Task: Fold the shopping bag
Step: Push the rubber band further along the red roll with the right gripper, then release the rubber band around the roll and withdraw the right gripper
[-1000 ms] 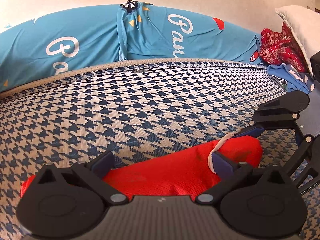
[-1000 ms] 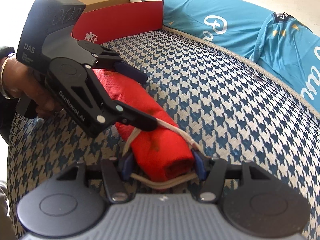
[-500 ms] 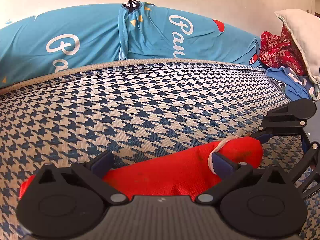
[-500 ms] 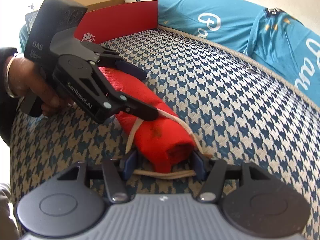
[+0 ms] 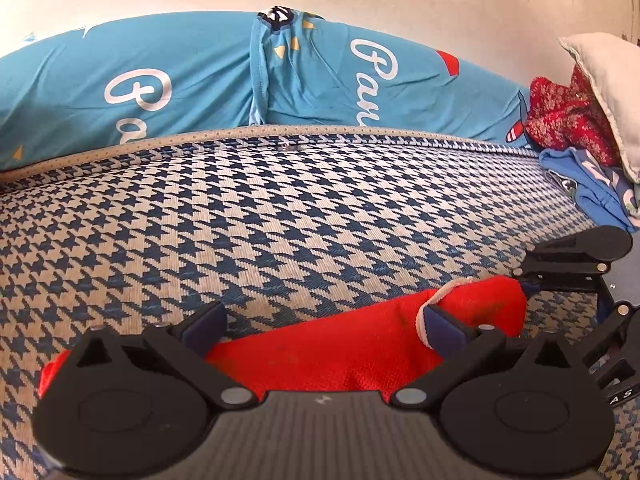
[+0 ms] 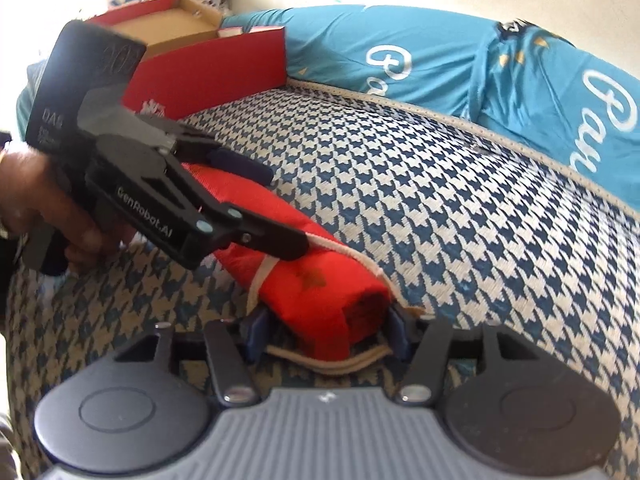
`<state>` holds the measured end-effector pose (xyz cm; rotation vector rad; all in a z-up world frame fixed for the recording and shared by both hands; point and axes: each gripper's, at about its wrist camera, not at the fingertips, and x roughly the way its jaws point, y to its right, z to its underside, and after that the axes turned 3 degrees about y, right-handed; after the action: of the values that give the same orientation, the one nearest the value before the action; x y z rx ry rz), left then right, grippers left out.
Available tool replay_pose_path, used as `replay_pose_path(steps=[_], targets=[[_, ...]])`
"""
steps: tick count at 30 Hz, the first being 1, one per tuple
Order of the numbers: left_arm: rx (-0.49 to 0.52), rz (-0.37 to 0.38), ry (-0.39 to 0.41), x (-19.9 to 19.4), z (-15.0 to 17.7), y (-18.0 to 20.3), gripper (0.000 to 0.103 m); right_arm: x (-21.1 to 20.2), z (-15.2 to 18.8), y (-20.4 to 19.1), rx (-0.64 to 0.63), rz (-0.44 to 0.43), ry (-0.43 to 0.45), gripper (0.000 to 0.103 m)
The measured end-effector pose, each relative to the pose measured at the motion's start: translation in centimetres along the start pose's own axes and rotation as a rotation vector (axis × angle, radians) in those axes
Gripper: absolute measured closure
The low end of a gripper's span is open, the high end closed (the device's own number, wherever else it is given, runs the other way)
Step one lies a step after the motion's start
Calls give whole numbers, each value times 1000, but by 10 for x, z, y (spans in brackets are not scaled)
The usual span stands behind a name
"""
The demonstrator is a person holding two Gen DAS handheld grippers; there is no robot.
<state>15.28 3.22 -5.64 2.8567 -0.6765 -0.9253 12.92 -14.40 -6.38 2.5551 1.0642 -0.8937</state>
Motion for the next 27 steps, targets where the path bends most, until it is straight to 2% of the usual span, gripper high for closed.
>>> replay_pose_path(steps=[9, 20, 25, 27], targets=[[-98, -28, 38, -4, -1, -14, 0, -7, -11, 12, 213, -32, 34, 69], [-185, -75, 53, -2, -2, -26, 0, 1, -23, 3, 292, 11, 89, 70], [-225, -95, 62, 0, -2, -31, 0, 10, -29, -2, 308, 58, 119, 70], [-241, -99, 62, 1, -3, -34, 0, 14, -31, 1, 348, 67, 123, 70]])
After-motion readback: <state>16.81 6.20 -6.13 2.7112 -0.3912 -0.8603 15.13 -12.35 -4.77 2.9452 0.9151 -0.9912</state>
